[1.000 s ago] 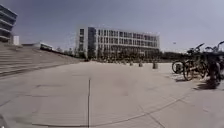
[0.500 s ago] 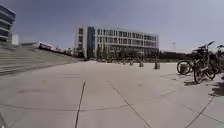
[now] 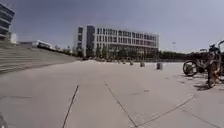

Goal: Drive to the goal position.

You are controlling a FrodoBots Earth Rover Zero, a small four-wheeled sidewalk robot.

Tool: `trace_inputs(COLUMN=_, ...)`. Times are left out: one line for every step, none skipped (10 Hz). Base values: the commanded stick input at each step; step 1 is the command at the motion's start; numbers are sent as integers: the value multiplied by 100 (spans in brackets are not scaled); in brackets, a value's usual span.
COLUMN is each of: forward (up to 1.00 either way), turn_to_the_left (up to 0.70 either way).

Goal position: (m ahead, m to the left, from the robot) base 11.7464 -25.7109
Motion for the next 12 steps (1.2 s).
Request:
trace_inputs(forward=100, turn_to_the_left=0)
trace_inputs(forward=100, turn_to_the_left=0)
trace_inputs(forward=100, turn_to_the_left=0)
trace_inputs(forward=100, turn_to_the_left=0)
trace_inputs(forward=100, turn_to_the_left=0)
trace_inputs(forward=100, turn_to_the_left=0)
trace_inputs(forward=100, turn_to_the_left=0)
trace_inputs(forward=100, turn_to_the_left=0)
trace_inputs(forward=100, turn_to_the_left=0)
trace_inputs(forward=100, turn_to_the_left=0)
trace_inputs(forward=100, turn_to_the_left=-14)
trace_inputs(forward=100, turn_to_the_left=-35)
